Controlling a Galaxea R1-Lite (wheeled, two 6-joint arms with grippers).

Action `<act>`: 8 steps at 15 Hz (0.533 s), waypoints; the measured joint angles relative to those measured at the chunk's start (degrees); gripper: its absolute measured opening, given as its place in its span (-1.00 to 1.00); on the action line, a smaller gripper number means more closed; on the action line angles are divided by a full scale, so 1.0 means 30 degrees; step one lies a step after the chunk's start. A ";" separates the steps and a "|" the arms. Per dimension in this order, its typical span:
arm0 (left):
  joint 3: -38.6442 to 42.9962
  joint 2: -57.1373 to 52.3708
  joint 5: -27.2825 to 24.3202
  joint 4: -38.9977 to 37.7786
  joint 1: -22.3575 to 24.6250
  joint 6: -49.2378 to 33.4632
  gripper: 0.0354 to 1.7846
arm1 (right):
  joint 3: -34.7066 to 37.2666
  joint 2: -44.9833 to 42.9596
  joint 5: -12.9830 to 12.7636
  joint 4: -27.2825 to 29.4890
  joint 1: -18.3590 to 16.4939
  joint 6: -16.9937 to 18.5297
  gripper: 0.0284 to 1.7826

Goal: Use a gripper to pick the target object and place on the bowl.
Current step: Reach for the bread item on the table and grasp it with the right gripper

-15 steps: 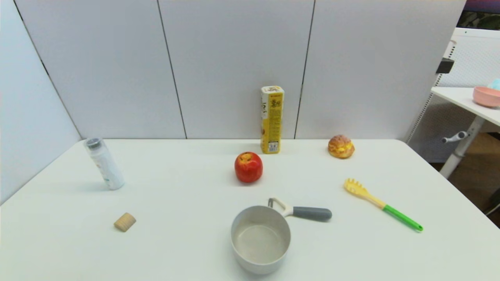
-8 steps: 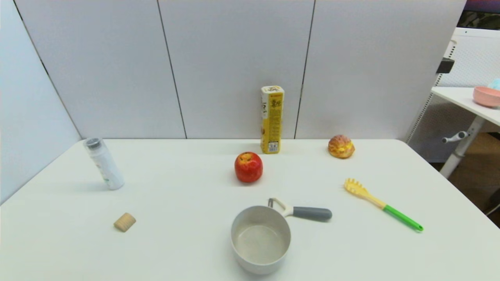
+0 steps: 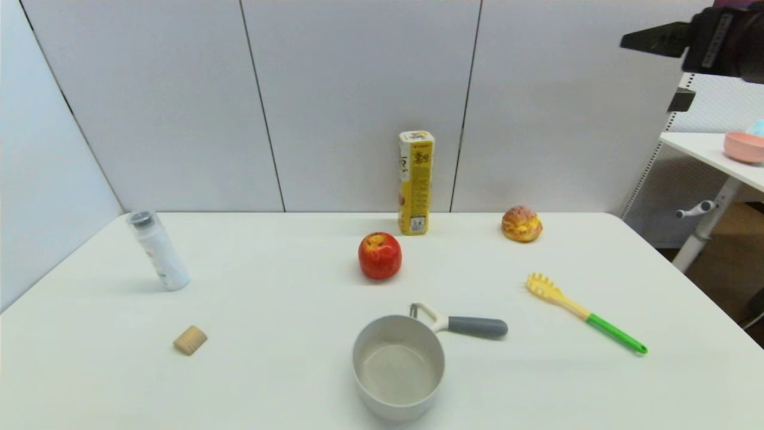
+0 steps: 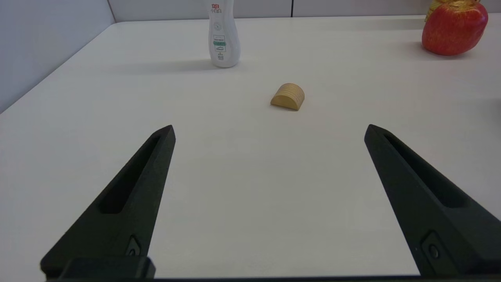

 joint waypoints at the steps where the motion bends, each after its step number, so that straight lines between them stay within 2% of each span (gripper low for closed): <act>1: 0.0000 0.0000 0.0008 0.0000 0.0000 0.0000 0.91 | -0.0727 0.1215 -0.0008 0.0008 0.0150 -0.0045 0.92; 4: 0.0000 0.0000 0.0000 0.0000 -0.0016 0.0008 0.91 | -0.3279 0.5055 -0.0016 0.0479 0.0378 -0.0106 0.92; 8: 0.0000 0.0000 0.0008 0.0000 -0.0008 0.0000 0.91 | -0.6258 0.9643 0.0012 0.3365 0.0085 -0.0386 0.92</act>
